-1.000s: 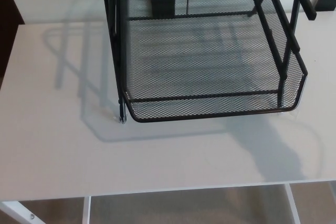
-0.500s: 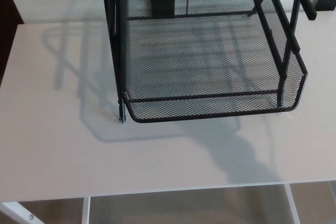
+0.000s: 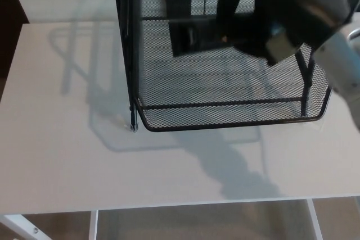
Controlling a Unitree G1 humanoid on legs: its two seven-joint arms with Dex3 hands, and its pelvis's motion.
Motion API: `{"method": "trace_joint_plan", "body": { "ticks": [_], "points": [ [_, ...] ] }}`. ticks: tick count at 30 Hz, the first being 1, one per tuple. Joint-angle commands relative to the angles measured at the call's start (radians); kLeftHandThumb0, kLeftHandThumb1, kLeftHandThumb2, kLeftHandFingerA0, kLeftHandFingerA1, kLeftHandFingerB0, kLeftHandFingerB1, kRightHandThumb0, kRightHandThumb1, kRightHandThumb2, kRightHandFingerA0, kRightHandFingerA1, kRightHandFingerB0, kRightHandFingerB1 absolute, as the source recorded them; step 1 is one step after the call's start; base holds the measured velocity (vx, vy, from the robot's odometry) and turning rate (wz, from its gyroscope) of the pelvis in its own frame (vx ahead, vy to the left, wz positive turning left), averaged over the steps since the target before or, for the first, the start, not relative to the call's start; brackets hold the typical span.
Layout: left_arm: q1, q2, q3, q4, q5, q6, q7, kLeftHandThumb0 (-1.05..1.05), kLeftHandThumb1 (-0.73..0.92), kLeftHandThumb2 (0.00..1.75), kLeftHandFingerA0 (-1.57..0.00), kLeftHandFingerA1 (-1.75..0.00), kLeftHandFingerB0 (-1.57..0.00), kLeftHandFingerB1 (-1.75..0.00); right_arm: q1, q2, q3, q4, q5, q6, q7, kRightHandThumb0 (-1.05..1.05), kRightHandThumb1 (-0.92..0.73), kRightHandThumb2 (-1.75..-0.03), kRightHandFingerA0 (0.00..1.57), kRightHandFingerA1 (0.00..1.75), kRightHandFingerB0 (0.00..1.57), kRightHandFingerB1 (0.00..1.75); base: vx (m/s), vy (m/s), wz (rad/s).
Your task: The robot walks towards a desk on which a file tray is kept in the middle and a stapler is kept to its right. The robot lifts the stapler using its right hand and places it on the file tray.
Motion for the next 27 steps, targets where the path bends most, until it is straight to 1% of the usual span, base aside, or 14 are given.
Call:
{"method": "trace_joint_plan", "body": {
  "ticks": [1,2,3,4,6,7,10,13,15,19,20,23,25,27],
  "points": [
    [-0.001,0.01,-0.002,0.0,0.009,-0.024,0.004,-0.91,0.62,1.26,-0.55,-0.9,-0.54,-0.87,0.019,0.013,0.029,0.045,-0.022,0.009,0.045,-0.12,-0.62,-1.05,0.99,1.75,0.73,1.52,0.0,0.0,0.0],
    [-0.003,0.009,-0.006,-0.006,0.012,-0.02,0.005,-0.87,0.72,1.07,-0.5,-1.01,-0.5,-0.95,0.022,0.005,0.048,0.073,-0.035,-0.004,0.052,-0.24,-0.53,-1.14,1.15,1.37,1.02,1.29,0.0,0.0,0.0],
    [-0.005,0.008,-0.004,-0.005,0.009,-0.015,0.006,-0.88,0.71,1.07,-0.5,-1.02,-0.5,-0.96,0.021,0.006,0.052,0.082,-0.036,0.01,0.064,-0.24,-0.54,-1.13,1.15,1.37,1.02,1.29,0.0,0.0,0.0],
    [0.0,0.009,-0.005,-0.008,0.01,-0.02,0.005,-0.95,0.63,1.28,-0.55,-0.9,-0.54,-0.87,0.022,0.006,0.055,0.092,-0.041,0.027,0.07,-0.15,-0.54,-1.11,0.87,1.75,0.78,1.59,0.0,0.0,0.0],
    [0.006,0.014,-0.007,-0.015,0.012,-0.029,0.001,-0.95,0.63,1.28,-0.55,-0.9,-0.54,-0.87,0.026,0.006,0.055,0.098,-0.047,0.045,0.072,-0.15,-0.54,-1.11,0.87,1.75,0.78,1.59,0.0,0.0,0.0],
    [0.004,0.005,0.023,-0.01,-0.019,-0.022,-0.006,-0.9,0.7,1.05,-0.48,-0.98,-0.51,-0.95,0.018,-0.012,0.059,0.116,-0.059,0.044,0.093,-0.15,-0.57,-1.06,0.86,1.75,0.75,1.58,0.0,0.0,0.0],
    [-0.008,0.003,0.018,0.003,-0.004,-0.011,0.0,-0.91,0.59,1.25,-0.53,-0.89,-0.53,-0.87,0.001,-0.028,0.084,0.126,-0.112,0.094,0.141,-0.18,-0.66,-0.94,0.83,1.73,0.7,1.52,0.0,0.0,0.0],
    [-0.001,0.006,0.015,-0.003,-0.002,-0.026,-0.009,-0.87,0.7,1.09,-0.46,-1.02,-0.46,-0.97,-0.008,-0.03,0.093,0.135,-0.133,0.099,0.137,-0.17,-0.71,-0.73,0.83,1.68,0.74,1.32,0.0,0.0,0.0],
    [-0.002,0.009,0.008,-0.003,0.006,-0.025,-0.006,-0.88,0.72,1.07,-0.49,-1.01,-0.48,-0.95,-0.01,-0.026,0.087,0.121,-0.149,0.109,0.124,-0.26,-0.75,-0.68,0.78,1.2,0.71,0.54,0.0,0.0,0.0],
    [-0.003,0.008,0.007,-0.001,0.005,-0.024,-0.007,-0.91,0.73,1.04,-0.47,-0.95,-0.5,-0.92,-0.01,-0.02,0.08,0.105,-0.176,0.108,0.1,-0.29,-0.73,-0.62,0.65,1.24,0.6,0.42,0.0,0.0,0.0],
    [-0.005,0.008,0.007,-0.001,0.005,-0.02,-0.006,-0.89,0.73,1.04,-0.49,-0.97,-0.51,-0.93,-0.024,-0.019,0.085,0.084,-0.186,0.139,0.143,-0.36,-0.72,-0.63,0.36,0.62,0.35,0.32,0.0,0.0,0.0],
    [-0.009,0.008,0.004,-0.001,0.007,-0.014,-0.009,-0.9,0.61,1.25,-0.52,-0.88,-0.53,-0.86,-0.055,-0.019,0.099,0.046,-0.236,0.162,0.173,-0.54,-0.52,-0.79,0.0,0.19,0.07,0.35,0.0,0.0,0.0],
    [-0.01,0.008,0.001,0.001,0.01,-0.015,-0.008,-0.91,0.62,1.25,-0.54,-0.89,-0.53,-0.86,-0.064,-0.019,0.102,0.033,-0.248,0.169,0.188,-0.55,-0.63,-0.58,0.0,0.04,0.06,0.29,0.0,0.0,0.0],
    [-0.009,0.009,0.005,-0.004,0.003,-0.008,-0.013,-0.96,0.61,1.27,-0.56,-0.91,-0.52,-0.87,-0.104,-0.003,0.076,-0.012,-0.189,0.182,0.261,-0.95,-0.51,-0.77,0.0,0.05,0.04,0.02,0.0,0.0,0.0]
  ]
}}
